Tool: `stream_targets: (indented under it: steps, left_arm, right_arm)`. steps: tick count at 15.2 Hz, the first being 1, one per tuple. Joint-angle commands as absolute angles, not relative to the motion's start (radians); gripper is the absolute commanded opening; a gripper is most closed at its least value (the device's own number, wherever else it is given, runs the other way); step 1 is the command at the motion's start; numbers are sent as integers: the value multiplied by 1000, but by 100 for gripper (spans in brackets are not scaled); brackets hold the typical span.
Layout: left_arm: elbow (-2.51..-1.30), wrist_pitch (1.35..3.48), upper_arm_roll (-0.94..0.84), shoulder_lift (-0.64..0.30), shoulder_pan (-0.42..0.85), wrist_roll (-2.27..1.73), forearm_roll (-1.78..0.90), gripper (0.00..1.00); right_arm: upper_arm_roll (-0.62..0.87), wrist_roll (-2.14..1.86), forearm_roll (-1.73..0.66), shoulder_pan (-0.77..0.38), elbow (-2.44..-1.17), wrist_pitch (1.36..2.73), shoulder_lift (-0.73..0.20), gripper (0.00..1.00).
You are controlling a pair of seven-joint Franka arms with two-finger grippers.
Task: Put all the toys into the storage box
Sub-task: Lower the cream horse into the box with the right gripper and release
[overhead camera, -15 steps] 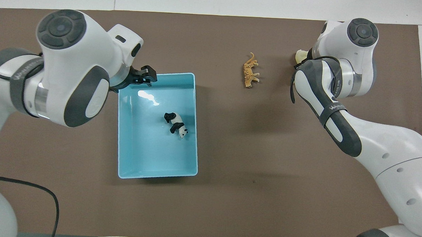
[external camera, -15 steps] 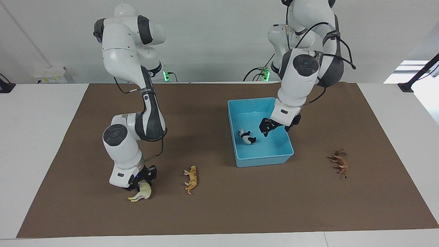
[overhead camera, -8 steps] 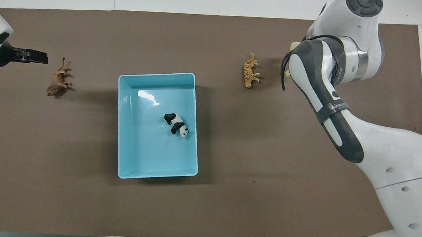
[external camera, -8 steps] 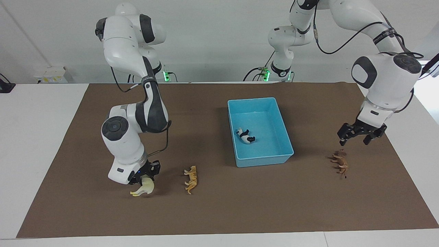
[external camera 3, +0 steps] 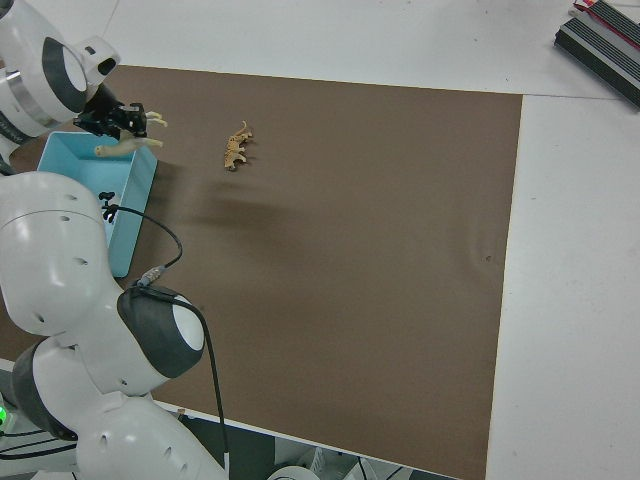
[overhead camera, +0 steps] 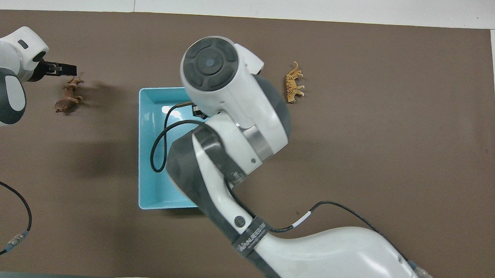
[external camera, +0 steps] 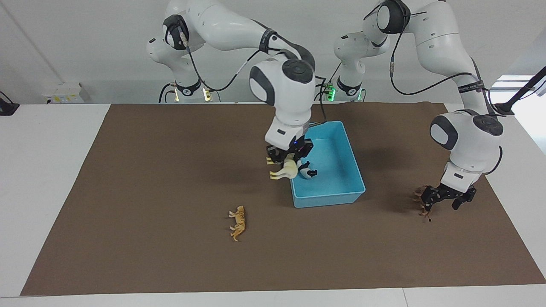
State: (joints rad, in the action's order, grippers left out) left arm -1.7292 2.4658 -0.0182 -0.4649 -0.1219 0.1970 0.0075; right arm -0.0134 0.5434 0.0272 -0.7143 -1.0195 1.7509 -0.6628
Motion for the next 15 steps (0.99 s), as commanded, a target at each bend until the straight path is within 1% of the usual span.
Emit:
stream_targets:
  steps: [1, 2, 3, 4, 5, 8, 9, 10, 11, 13, 14, 15]
  left_arm:
    - [-1804, 2523, -14, -439, -117, 193, 5, 100]
    - [-1840, 2570, -14, -439, -118, 193, 5, 100]
    - [-1877, 2623, -14, -439, -123, 195, 5, 100]
    - [-1909, 2652, -14, -437, -126, 195, 5, 100]
    - [-1922, 2654, -14, -434, -126, 193, 5, 100]
    - [-1922, 2652, -14, -434, -114, 187, 5, 99]
    - [-1922, 2645, -14, -433, -115, 177, 5, 81]
    - [-1918, 2635, -12, -433, -115, 170, 5, 44]
    - [-1905, 2610, -14, -433, -115, 164, 3, 0]
    - [-1840, 2530, -14, -439, -121, 164, 5, 0]
    - [-1820, 2504, -14, -440, -121, 164, 3, 0]
    - [-1809, 2494, -14, -440, -123, 163, 0, 0]
  right_arm:
    - [-22, 636, 32, -787, -1034, 1827, -675, 0]
    - [-21, 664, 35, -791, -1078, 1869, -672, 0]
    - [-21, 696, 32, -808, -1124, 1926, -666, 17]
    - [-21, 742, 31, -816, -1150, 1952, -654, 94]
    - [-21, 783, 29, -818, -1144, 1941, -649, 100]
    - [-25, 801, 29, -796, -1105, 1872, -650, 100]
    - [-35, 798, 32, -789, -1104, 1859, -644, 100]
    - [-57, 784, 35, -760, -1104, 1835, -628, 100]
    - [-67, 738, 35, -723, -1104, 1826, -606, 100]
    - [-66, 555, 20, -620, -1109, 1841, -603, 100]
    - [-67, 479, 20, -580, -1127, 1868, -607, 100]
    - [-66, 430, 17, -516, -1162, 1902, -603, 100]
